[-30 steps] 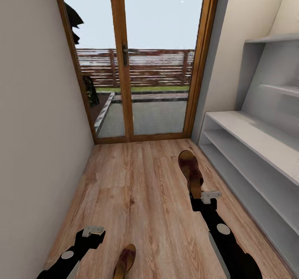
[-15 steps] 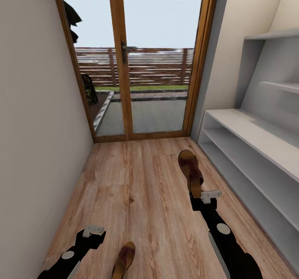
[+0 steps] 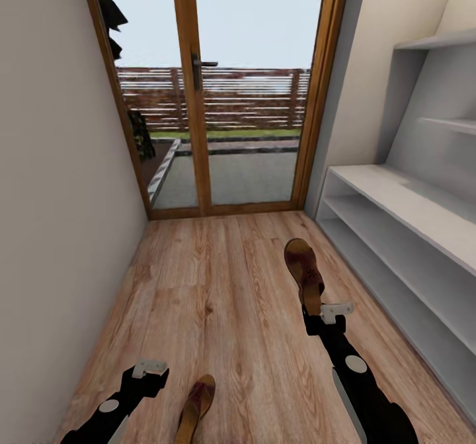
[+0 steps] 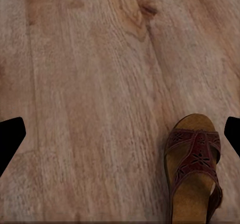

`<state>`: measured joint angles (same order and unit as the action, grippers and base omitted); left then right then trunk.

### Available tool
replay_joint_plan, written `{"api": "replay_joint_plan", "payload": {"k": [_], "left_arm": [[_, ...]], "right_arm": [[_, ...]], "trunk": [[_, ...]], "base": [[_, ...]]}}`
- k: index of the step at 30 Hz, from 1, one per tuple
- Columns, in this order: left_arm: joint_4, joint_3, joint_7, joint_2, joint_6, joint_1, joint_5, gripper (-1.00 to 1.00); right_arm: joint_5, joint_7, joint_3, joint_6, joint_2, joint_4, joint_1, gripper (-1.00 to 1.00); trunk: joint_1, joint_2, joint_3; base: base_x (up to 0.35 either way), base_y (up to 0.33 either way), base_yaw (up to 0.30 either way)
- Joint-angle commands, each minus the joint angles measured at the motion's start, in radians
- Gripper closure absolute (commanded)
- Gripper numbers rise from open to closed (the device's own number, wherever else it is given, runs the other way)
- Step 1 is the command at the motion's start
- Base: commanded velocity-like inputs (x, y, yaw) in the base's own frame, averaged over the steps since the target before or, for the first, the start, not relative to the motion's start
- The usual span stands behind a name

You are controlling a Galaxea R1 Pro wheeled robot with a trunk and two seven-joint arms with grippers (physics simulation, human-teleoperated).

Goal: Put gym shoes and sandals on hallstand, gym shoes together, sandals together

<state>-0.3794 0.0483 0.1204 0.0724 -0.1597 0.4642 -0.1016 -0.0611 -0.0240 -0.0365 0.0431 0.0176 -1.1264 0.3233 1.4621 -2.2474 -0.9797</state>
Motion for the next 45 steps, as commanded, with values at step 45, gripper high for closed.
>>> {"api": "replay_joint_plan", "payload": {"k": [45], "left_arm": [[-0.006, 0.002, -0.075, -0.049, 0.040, 0.008, -0.036, -1.00]], "right_arm": [[-0.006, -0.002, 0.000, 0.137, -0.002, -0.023, 0.000, 1.00]], "trunk": [[0.142, -0.255, -0.217]], "base": [[0.000, 0.000, -0.044]]}}
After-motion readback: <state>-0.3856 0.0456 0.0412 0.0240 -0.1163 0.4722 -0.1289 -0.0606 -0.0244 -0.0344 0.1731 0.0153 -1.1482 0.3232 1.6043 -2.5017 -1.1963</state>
